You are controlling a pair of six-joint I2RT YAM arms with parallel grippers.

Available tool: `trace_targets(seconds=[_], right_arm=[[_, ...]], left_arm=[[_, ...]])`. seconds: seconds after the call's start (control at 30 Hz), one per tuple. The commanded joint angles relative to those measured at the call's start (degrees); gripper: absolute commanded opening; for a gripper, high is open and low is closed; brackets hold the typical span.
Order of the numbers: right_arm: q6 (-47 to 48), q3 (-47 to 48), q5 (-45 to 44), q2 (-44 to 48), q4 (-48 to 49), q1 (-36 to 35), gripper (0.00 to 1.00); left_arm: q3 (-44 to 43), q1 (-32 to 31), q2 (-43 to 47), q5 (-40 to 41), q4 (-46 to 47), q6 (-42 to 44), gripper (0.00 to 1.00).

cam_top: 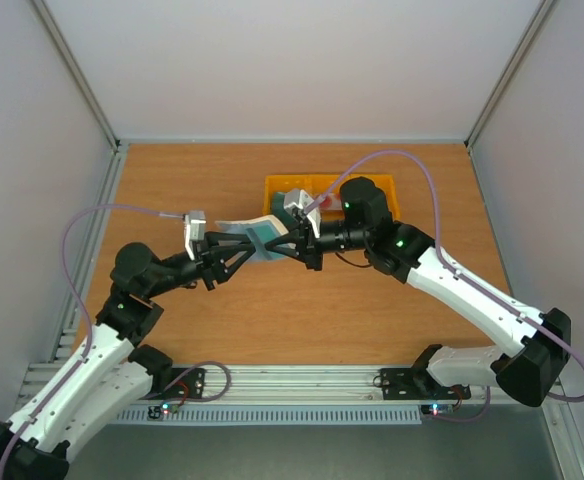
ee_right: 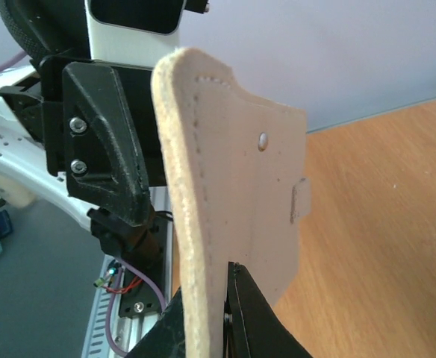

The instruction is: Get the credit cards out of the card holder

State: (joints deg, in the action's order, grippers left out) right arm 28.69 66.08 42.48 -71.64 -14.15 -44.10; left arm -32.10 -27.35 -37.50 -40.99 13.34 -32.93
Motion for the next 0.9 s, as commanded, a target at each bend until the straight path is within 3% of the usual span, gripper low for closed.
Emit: trace_targets(seconds=[0.0, 0.27, 0.47, 0.6, 0.73, 0.87], right_arm=[[0.79, 1.01, 8.8, -0.3, 3.27, -0.72, 0.01], [-5.03, -0.28, 16.92, -1.71, 11.95, -0.73, 0.01], [-8.03, -0.22, 16.51, -4.05, 18.55, -0.89, 0.01], [-6.54, 0.58, 13.07, -4.58, 17.04, -0.9, 0.01], [-4.61, 1.25, 10.94, -4.32, 13.06, 0.07, 0.01], [-3.69, 3.59, 8.94, -5.0, 11.3, 0.68, 0.01]], left_arm=[[1.0, -0.33, 0.75, 2.32, 3.07, 0.0, 0.37], [1.51, -1.11, 1.11, -2.99, 6.16, 1.14, 0.36], [1.52, -2.85, 0.92, -5.88, 7.41, 1.53, 0.24], [1.78, -2.88, 1.3, -6.7, 7.4, 1.87, 0.14], [1.78, -2.88, 2.68, -7.97, 5.91, 2.53, 0.14], [2.07, -2.88, 2.39, -8.53, 6.19, 3.12, 0.24]])
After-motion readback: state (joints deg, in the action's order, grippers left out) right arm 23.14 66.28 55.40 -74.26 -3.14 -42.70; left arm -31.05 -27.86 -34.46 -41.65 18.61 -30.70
